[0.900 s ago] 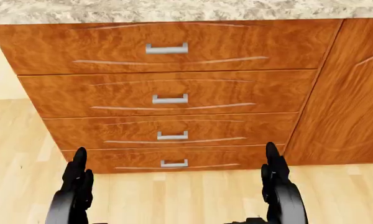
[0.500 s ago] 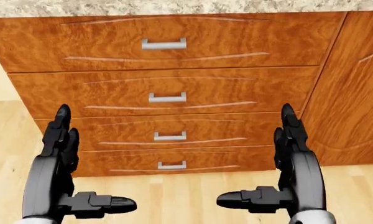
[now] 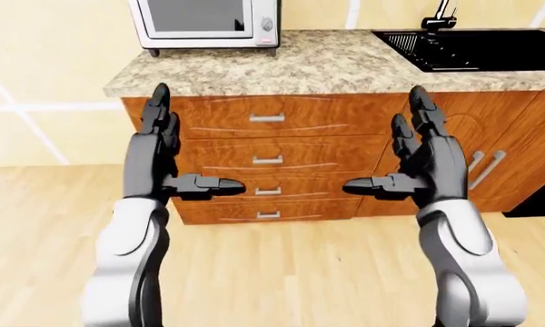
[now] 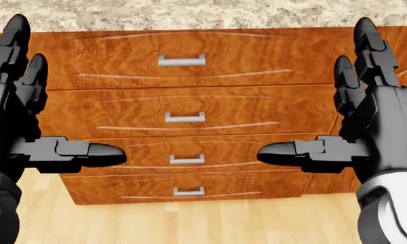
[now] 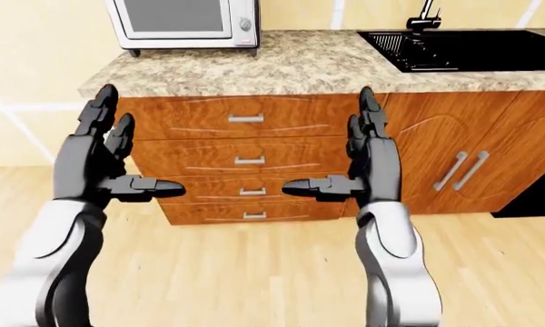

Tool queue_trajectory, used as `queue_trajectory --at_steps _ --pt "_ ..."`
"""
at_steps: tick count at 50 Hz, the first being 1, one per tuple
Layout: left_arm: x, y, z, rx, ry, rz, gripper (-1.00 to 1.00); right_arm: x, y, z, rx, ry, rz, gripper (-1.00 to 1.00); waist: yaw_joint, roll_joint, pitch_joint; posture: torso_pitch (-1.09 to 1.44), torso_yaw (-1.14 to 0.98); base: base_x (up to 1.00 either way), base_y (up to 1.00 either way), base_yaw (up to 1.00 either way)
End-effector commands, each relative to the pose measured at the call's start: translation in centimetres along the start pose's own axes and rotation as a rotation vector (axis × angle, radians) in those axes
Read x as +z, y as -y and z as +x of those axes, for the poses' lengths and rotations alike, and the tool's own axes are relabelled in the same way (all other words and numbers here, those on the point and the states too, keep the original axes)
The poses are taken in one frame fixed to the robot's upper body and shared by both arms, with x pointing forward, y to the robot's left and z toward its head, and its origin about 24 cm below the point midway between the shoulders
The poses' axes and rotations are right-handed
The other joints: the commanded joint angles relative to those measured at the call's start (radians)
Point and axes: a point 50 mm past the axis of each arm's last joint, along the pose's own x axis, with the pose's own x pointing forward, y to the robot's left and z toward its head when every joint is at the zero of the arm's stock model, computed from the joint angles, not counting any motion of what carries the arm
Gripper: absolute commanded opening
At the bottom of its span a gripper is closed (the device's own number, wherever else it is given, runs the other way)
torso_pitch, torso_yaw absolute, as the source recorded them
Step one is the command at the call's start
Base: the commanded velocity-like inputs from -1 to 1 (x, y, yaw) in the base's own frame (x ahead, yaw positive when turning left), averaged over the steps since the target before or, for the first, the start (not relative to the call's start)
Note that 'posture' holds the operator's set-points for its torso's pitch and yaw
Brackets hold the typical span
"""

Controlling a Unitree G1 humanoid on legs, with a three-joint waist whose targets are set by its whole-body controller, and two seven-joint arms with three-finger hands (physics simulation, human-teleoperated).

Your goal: Open the toaster oven door.

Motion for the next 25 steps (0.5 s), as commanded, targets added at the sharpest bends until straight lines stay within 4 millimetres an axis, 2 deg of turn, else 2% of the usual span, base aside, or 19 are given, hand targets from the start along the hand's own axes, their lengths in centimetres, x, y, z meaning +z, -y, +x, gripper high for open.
queue_trajectory --at_steps 1,6,7,9,11,15,17,19,21,23,25 --pt "1.9 0.1 0.0 -0.005 0.065 0.004 1.00 2.1 -0.2 0.0 0.010 0.081 0.010 1.00 0.000 0.000 -0.018 0.00 0.00 0.00 0.00 0.00" --pt "2.9 0.3 0.3 -0.012 0.083 0.009 1.00 2.6 -0.3 0.0 0.021 0.096 0.021 1.00 0.000 0.000 -0.012 0.00 0.00 0.01 0.00 0.00" --pt "2.9 0.3 0.4 -0.014 0.083 0.008 1.00 2.6 -0.3 0.0 0.022 0.097 0.022 1.00 -0.001 0.005 -0.028 0.00 0.00 0.11 0.00 0.00" --pt "3.2 0.4 0.5 -0.016 0.086 0.009 1.00 2.6 -0.3 0.0 0.022 0.102 0.027 1.00 -0.002 0.006 0.006 0.00 0.00 0.18 0.00 0.00" --pt "3.2 0.3 0.5 -0.013 0.086 0.006 1.00 2.8 -0.2 -0.1 0.024 0.109 0.031 1.00 -0.001 0.002 0.015 0.00 0.00 0.20 0.00 0.00" --pt "2.7 0.1 0.6 -0.007 0.081 0.001 1.00 2.9 -0.2 -0.1 0.026 0.120 0.035 1.00 -0.003 -0.022 0.025 0.00 0.00 0.22 0.00 0.00" --pt "2.5 0.2 0.6 -0.007 0.079 0.000 1.00 2.8 -0.2 -0.2 0.026 0.121 0.037 1.00 -0.006 -0.009 0.019 0.00 0.00 0.23 0.00 0.00" --pt "2.2 0.2 0.6 -0.007 0.075 -0.003 1.00 2.6 -0.1 -0.2 0.026 0.119 0.039 1.00 -0.004 -0.011 0.017 0.00 0.00 0.23 0.00 0.00" --pt "2.1 0.2 0.6 -0.007 0.073 -0.004 1.00 2.6 -0.1 -0.2 0.026 0.118 0.041 1.00 -0.004 0.001 0.014 0.00 0.00 0.23 0.00 0.00" --pt "1.8 0.3 0.6 -0.008 0.071 -0.006 1.00 2.5 0.0 -0.3 0.024 0.118 0.042 1.00 -0.005 0.025 0.018 0.00 0.00 0.23 0.00 0.00" --pt "1.7 0.3 0.6 -0.008 0.069 -0.007 1.00 2.5 0.0 -0.3 0.025 0.119 0.042 1.00 -0.008 0.070 0.014 0.00 0.00 0.23 0.00 0.00"
